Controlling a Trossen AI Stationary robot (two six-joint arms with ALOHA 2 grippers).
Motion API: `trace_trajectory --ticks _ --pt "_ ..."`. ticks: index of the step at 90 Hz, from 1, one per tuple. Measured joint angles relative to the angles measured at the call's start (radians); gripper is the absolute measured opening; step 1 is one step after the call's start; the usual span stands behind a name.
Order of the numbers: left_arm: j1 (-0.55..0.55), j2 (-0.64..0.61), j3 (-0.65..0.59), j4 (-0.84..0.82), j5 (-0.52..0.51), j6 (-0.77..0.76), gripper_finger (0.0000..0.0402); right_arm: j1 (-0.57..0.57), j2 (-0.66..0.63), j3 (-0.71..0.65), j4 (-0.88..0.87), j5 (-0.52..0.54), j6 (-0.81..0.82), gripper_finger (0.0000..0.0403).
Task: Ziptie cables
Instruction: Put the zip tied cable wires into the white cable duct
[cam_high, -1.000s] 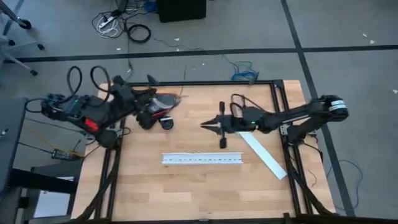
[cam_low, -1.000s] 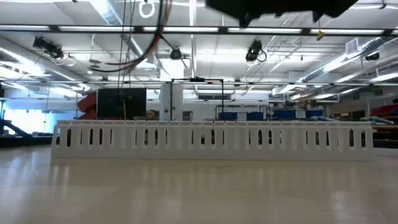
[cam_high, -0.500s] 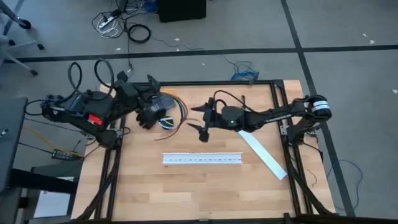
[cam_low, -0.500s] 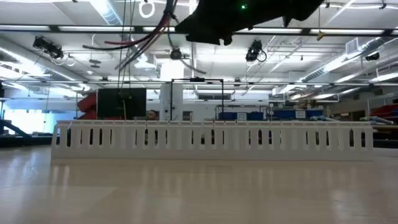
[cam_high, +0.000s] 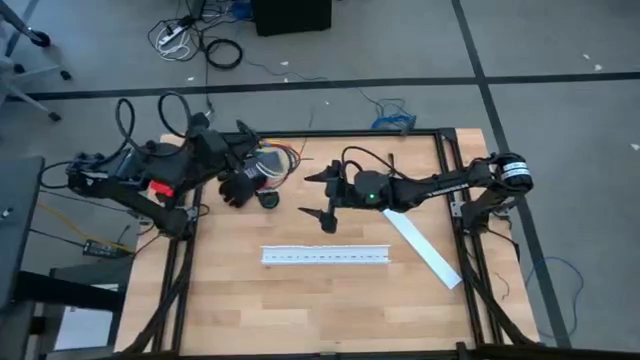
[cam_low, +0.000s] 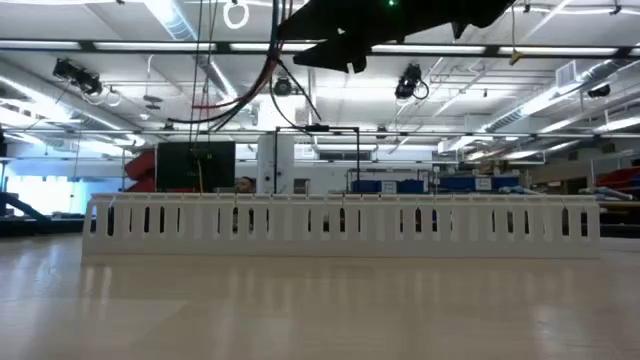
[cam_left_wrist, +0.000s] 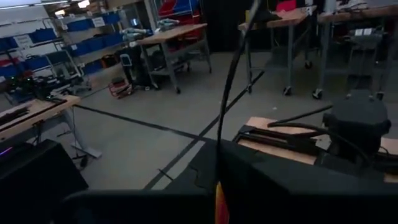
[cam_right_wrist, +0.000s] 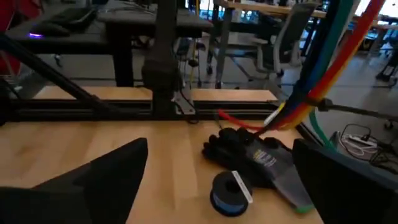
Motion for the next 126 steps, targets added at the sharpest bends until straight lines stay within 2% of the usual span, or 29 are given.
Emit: trace_trajectory --ticks 16,28,88,99,111,126 --pt "0.002 0.011 0.000 0.021 0.022 -0.004 0.0000 -0.011 0.069 0.000 0.079 -0.005 -0.007 0.0383" --pt "0.002 0.022 0.000 0.027 0.025 -0.004 0.0000 -0.013 0.111 0.000 0.166 0.033 -0.056 0.0386" --pt "0.006 0.062 0.000 0.123 0.025 0.055 0.0000 -0.013 0.113 0.000 0.281 0.022 -0.086 0.0374" --pt "0.006 0.069 0.000 0.127 0.026 0.055 0.0000 -0.003 0.113 0.000 0.286 0.059 -0.090 0.0369" --pt "0.006 0.076 0.000 0.138 0.035 0.056 0.0000 0.003 0.113 0.000 0.287 0.096 -0.112 0.0337" --pt "0.006 0.076 0.000 0.143 0.036 0.072 0.0000 0.003 0.113 0.000 0.268 0.097 -0.111 0.0248"
